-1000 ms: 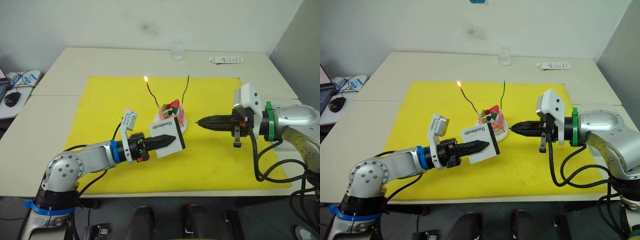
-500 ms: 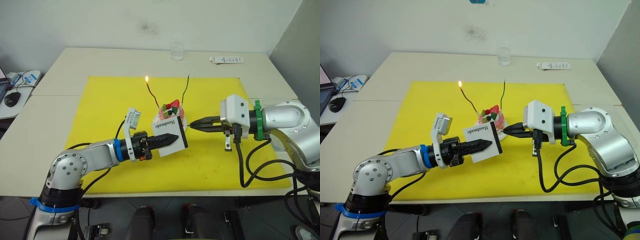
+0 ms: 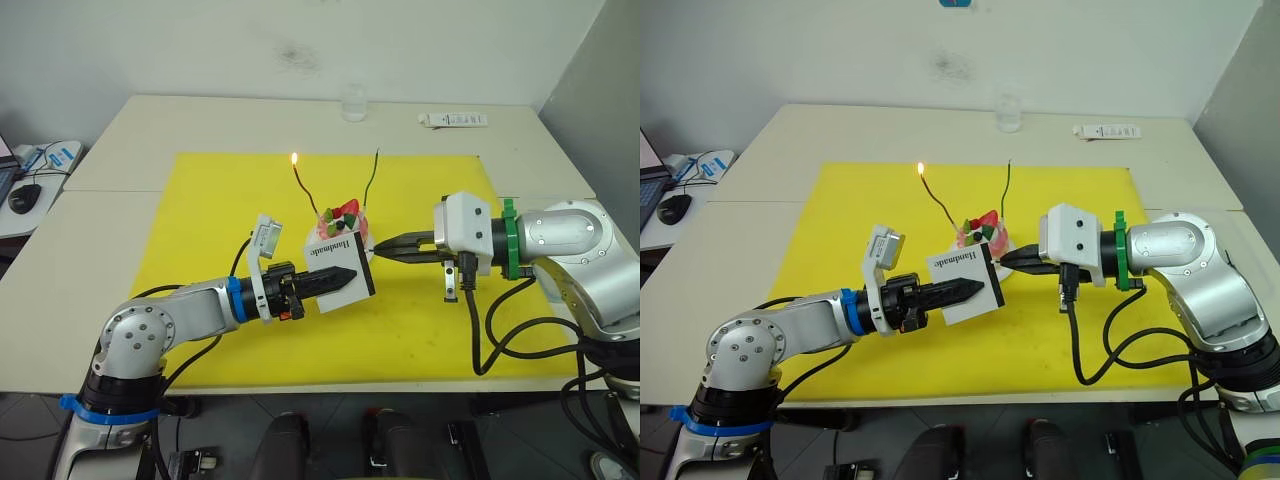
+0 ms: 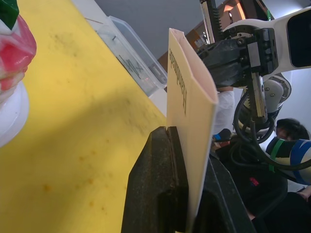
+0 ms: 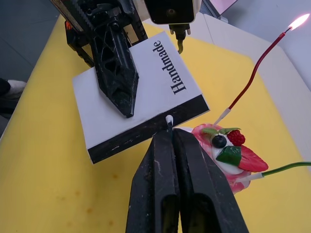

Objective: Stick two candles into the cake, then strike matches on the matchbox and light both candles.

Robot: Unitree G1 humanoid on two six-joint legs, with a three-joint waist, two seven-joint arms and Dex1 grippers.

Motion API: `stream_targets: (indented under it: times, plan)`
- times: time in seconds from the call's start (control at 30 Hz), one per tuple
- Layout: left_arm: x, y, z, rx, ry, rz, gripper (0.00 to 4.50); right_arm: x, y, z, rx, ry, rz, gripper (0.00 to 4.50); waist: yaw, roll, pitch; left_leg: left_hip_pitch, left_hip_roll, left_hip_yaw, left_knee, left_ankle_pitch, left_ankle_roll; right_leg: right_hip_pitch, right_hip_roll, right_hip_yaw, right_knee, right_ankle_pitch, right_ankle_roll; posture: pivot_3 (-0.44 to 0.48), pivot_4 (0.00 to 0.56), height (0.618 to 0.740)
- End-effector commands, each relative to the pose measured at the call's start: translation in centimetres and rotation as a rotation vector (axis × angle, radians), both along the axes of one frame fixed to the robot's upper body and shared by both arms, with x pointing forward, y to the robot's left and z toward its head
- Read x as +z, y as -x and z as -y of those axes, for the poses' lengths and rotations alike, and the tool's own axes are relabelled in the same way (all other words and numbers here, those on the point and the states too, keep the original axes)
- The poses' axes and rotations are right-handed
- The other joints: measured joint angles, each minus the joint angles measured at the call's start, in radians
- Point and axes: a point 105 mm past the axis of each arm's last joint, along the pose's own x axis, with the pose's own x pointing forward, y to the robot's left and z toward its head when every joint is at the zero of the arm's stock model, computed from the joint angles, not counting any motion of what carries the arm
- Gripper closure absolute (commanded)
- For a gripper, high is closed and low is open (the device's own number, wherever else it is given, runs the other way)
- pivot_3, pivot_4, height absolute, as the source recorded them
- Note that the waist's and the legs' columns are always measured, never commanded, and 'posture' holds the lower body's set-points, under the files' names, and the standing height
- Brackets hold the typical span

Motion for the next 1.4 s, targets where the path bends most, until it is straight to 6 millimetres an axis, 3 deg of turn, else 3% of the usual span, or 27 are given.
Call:
stream_targets:
  times: [0.03, 0.5, 1.03, 1.4]
  plan:
    - [1.1, 0.1, 0.0, -0.016, 0.034, 0.030, 4.50, 0.4, 0.1, -0.1, 0.019, 0.012, 0.040, 4.45, 0.000, 0.000, 0.000, 0.000, 0.000, 0.000, 0.000, 0.000, 0.000, 0.000, 0.000, 0.000, 0.000, 0.000, 0.000, 0.000, 0.150, 0.740]
    - [1.3, 0.2, 0.1, -0.020, 0.042, 0.039, 4.50, -0.3, -0.2, -0.8, 0.047, 0.031, 0.048, 4.45, 0.000, 0.000, 0.000, 0.000, 0.000, 0.000, 0.000, 0.000, 0.000, 0.000, 0.000, 0.000, 0.001, 0.000, 0.000, 0.000, 0.150, 0.740]
    - [1.2, 0.3, 0.0, -0.015, 0.039, 0.034, 4.50, 0.3, 0.2, -0.9, 0.068, 0.015, 0.071, 4.45, 0.000, 0.000, 0.000, 0.001, 0.000, 0.000, 0.001, 0.000, 0.000, 0.000, 0.000, 0.000, 0.002, 0.000, 0.000, 0.000, 0.150, 0.740]
    - [1.2, 0.3, 0.0, -0.022, 0.033, 0.039, 4.50, -0.9, -0.3, -1.0, 0.070, 0.082, 0.099, 4.45, 0.000, 0.000, 0.000, 0.001, 0.000, 0.000, 0.001, 0.000, 0.000, 0.000, 0.000, 0.000, 0.002, 0.000, 0.000, 0.000, 0.150, 0.740]
